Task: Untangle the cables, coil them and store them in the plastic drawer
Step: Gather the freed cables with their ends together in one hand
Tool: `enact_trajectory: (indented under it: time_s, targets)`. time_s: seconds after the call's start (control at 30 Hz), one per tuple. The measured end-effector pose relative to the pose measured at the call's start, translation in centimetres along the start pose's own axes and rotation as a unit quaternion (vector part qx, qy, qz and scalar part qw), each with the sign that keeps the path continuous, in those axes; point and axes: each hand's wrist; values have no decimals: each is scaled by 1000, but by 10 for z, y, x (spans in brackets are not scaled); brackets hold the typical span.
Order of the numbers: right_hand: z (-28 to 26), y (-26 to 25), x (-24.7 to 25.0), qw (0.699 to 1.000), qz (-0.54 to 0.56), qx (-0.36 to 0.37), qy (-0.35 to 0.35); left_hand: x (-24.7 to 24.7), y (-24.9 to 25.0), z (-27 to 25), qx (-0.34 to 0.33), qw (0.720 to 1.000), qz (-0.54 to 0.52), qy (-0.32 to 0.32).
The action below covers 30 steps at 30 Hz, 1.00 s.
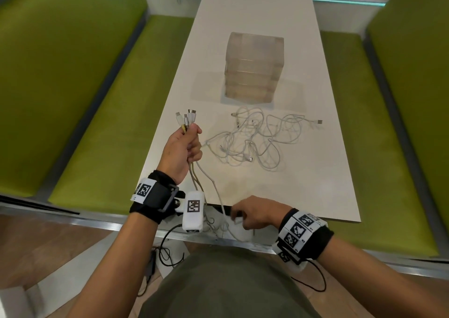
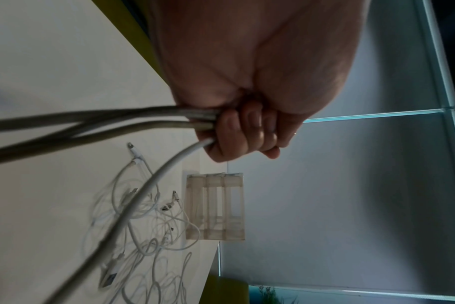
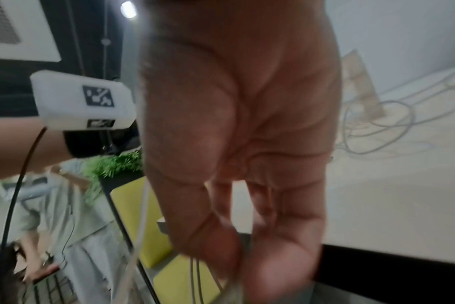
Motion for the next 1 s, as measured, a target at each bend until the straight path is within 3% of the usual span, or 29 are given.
enact_trajectory:
  time_s: [0.13,0.33,0.43,0.63,0.8,1.0]
  targets:
    - [0,17,-8,996,47,-47,-62,5,2,0,-6,1000,-5,7]
    - [-5,27,3,997,71,-9,-20,-5,1,0,3,1000,6,-12]
    - [-13,30,21,993,107,23,39,-10,0,-1,8,1000,8,-17]
    - [1,41,67,952,86,-18,293,-15,3,-1,22,997,-53,-56]
    - [28,48,83,954,68,-99,274,-18,0,0,-4,998,-34,-48]
    - [23,52,88,951,91,-67,288,-17,-1,-1,-13,999,-8,-43]
Point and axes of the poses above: each hand's wrist, its own z-axis towards the middle knuckle, its own x-axis out of the back of the hand, y = z × x, and after that the axes turned 15 degrees about -y, right-handed
